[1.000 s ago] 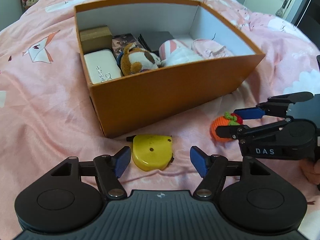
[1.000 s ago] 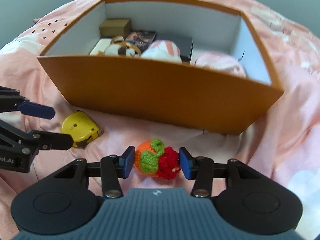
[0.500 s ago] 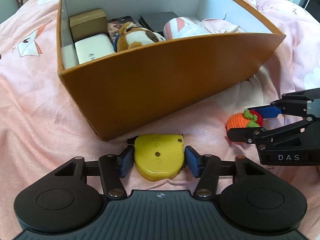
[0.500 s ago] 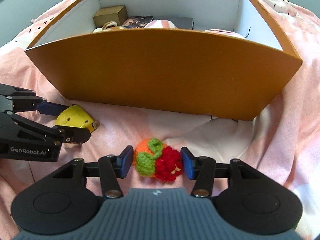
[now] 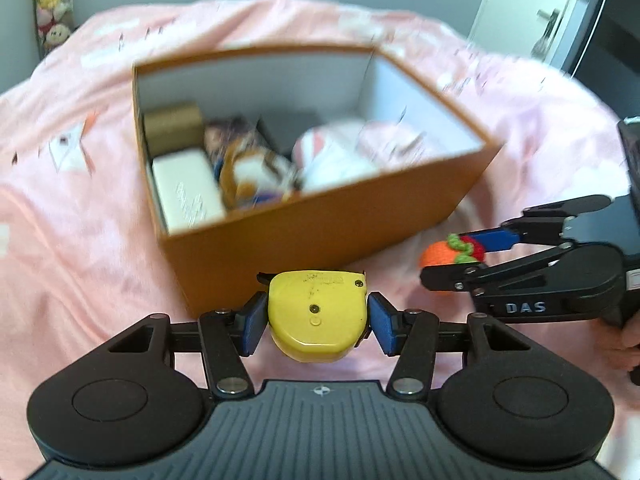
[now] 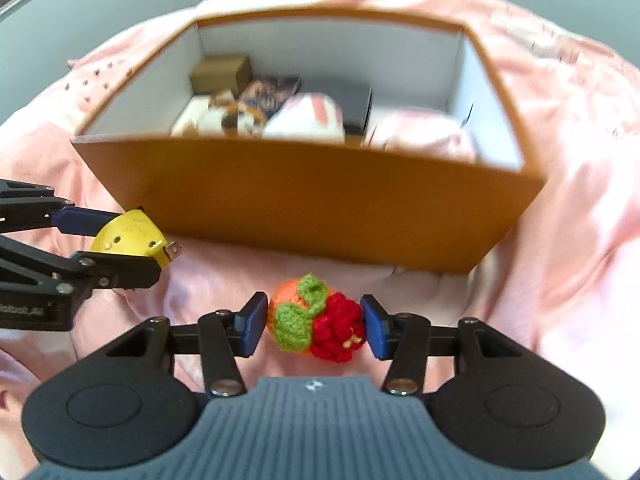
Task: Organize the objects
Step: 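Lift the tape measure and fruit toy over the shoebox with both grippers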
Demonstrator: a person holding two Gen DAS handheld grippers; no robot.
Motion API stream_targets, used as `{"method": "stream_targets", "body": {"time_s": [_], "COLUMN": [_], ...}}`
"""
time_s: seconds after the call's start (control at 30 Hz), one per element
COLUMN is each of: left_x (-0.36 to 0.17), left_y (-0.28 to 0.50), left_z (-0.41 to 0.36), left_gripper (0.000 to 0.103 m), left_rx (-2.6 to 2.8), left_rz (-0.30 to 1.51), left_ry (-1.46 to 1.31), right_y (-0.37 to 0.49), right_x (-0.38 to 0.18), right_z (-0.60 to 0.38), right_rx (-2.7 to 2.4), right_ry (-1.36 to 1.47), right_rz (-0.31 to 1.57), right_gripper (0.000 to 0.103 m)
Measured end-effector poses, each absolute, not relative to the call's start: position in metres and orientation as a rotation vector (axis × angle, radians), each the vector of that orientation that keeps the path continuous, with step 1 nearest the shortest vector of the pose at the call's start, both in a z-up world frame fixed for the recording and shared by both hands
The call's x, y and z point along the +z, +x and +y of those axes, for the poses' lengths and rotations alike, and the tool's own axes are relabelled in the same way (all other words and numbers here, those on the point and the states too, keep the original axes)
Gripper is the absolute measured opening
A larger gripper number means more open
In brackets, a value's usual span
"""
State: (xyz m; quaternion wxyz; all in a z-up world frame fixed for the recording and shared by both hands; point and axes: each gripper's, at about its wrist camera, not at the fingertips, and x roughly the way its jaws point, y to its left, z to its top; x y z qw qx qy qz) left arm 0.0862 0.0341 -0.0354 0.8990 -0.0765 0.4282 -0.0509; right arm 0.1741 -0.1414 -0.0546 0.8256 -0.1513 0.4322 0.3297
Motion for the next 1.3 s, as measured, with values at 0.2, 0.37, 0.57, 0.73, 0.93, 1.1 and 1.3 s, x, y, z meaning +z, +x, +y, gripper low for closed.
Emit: {"method": "stream_targets", "body": {"time_s": [0.2,0.37,0.57,0.73,0.93,1.1,1.3], "left_x": [0.005,0.023,0.028,0.013,-0.005,-0.014,-0.021], "left_y": [0.091,0.111,0.147,0.183,0.210,0.226,0.246], "left_z": [0.023,0.017,0.020,0.028,0.040,0.047,0.050], "left_gripper": [0.061,0.061,0.061,0.061,0.061,0.061,0.061], "left_rx": [-0.176,-0.174,-0.116,-0.081,-0.060,-0.055,-0.060], "left_rz": [0.785,0.721,0.680,0.691,0.723,0.746,0.771], "left_ry": [-0.198,-0.198,-0.194,-0.203,-0.246,-0.257,-0.269], "right_y": [0.169,0.180,0.202,0.228,0.268,0.289,0.305], "right_x": [-0.004,0.029,0.043,0.033,0.005,-0.023,-0.044], "right_z": [-0.151,-0.149,-0.124,-0.108,-0.083,-0.062,-0.051], "right_rx": [0.720,0.749,0.742,0.724,0.711,0.698,0.683], "right_ry": [-0.381,-0.409,-0.529,-0.650,-0.767,-0.884,-0.977], "right_rz": [0.765,0.668,0.565,0.528,0.510,0.486,0.477], "right_gripper": [0.053,0.053,0.052,0.052,0.052,0.052,0.053]}}
